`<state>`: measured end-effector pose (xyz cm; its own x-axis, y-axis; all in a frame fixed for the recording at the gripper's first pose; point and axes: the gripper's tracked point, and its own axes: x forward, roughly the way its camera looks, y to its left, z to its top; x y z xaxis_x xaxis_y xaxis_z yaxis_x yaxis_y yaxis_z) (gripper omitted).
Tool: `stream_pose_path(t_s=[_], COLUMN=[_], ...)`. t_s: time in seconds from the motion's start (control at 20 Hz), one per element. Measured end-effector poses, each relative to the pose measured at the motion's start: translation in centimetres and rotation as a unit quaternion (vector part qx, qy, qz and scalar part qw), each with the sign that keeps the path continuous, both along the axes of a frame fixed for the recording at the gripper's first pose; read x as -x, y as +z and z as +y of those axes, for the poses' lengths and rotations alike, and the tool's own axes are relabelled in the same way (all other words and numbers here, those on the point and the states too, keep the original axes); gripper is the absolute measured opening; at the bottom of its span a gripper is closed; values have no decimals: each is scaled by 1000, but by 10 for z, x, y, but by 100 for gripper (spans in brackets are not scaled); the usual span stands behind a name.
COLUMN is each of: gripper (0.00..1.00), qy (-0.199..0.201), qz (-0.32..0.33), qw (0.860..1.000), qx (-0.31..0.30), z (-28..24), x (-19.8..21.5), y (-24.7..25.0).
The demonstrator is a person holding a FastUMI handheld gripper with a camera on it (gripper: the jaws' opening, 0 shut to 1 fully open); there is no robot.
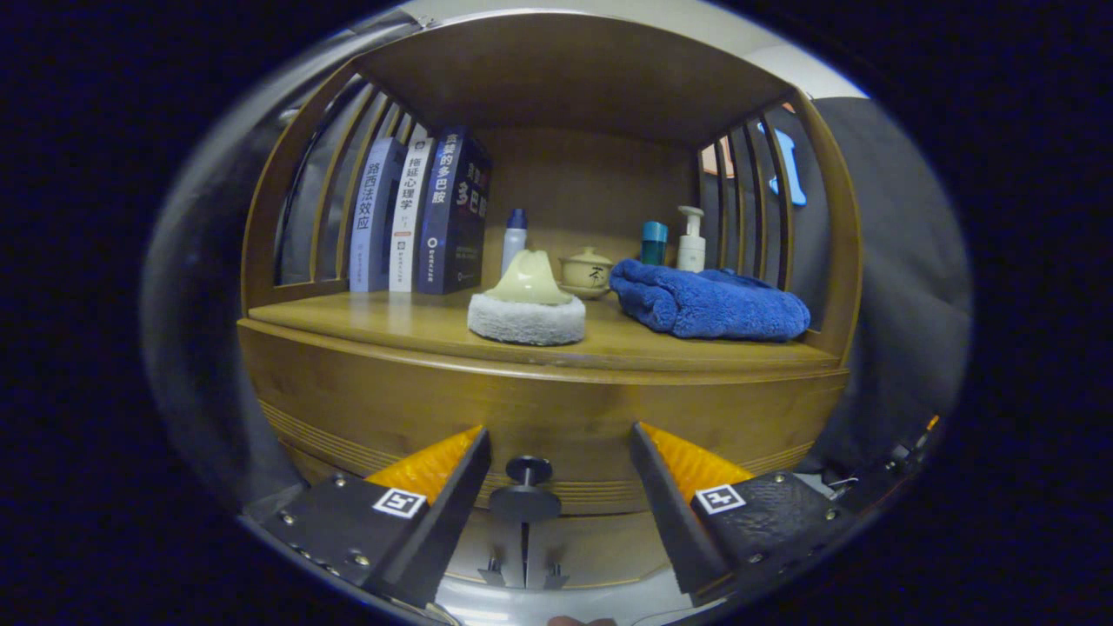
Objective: Pull open the drawer, take out the items inside it, and place them on the countertop above the cabinet.
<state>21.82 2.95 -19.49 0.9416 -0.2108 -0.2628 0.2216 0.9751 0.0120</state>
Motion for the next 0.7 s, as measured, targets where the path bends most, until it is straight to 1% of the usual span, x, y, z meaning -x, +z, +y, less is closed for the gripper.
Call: stream_pose_path(t_s=[0.15, 0.3, 0.7], gripper=[97, 97, 97], qy=[-1, 8, 30], qz=[-3, -4, -21], qw=[1000, 1000, 999], qx=[-11, -11, 4], z=[-3, 0, 9], x=[9, 20, 32], y=[0, -3, 11])
